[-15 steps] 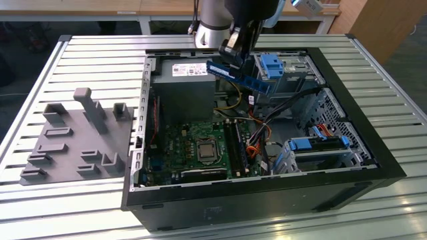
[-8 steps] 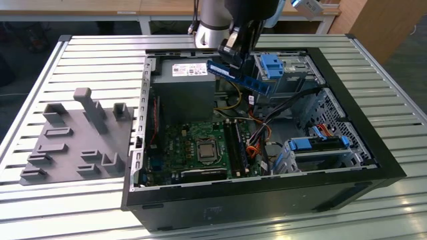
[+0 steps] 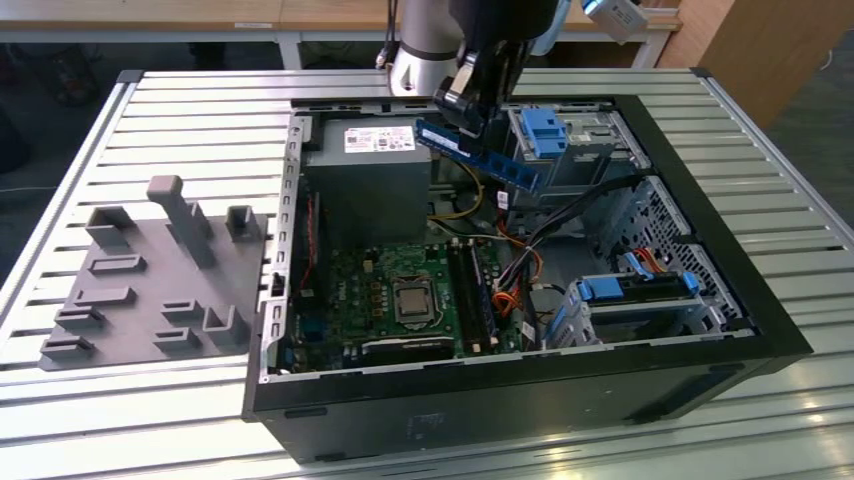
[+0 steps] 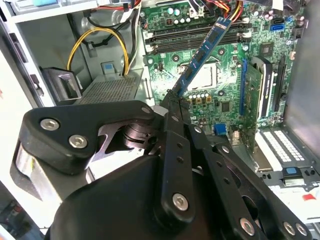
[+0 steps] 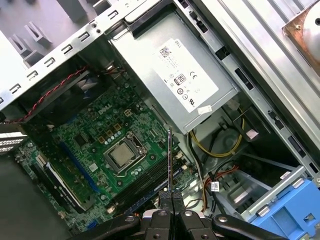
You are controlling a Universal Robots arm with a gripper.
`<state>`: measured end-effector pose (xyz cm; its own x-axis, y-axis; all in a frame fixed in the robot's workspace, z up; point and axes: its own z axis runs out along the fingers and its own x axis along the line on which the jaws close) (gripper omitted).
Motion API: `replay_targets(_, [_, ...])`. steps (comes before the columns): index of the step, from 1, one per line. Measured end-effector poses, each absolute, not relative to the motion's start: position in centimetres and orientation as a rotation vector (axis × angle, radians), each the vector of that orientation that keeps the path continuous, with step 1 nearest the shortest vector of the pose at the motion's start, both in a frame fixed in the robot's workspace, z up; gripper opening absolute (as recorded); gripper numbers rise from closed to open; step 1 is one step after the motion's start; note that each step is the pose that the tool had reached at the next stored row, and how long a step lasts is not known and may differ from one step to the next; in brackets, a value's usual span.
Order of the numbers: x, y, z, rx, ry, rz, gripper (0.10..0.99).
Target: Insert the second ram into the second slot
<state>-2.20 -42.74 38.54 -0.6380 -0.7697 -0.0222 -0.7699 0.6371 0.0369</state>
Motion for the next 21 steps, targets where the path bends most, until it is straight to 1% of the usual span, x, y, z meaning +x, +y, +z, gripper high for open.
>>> replay_targets(21, [-2.2, -42.74, 38.53, -1.209, 2.892, 0.067, 0.118])
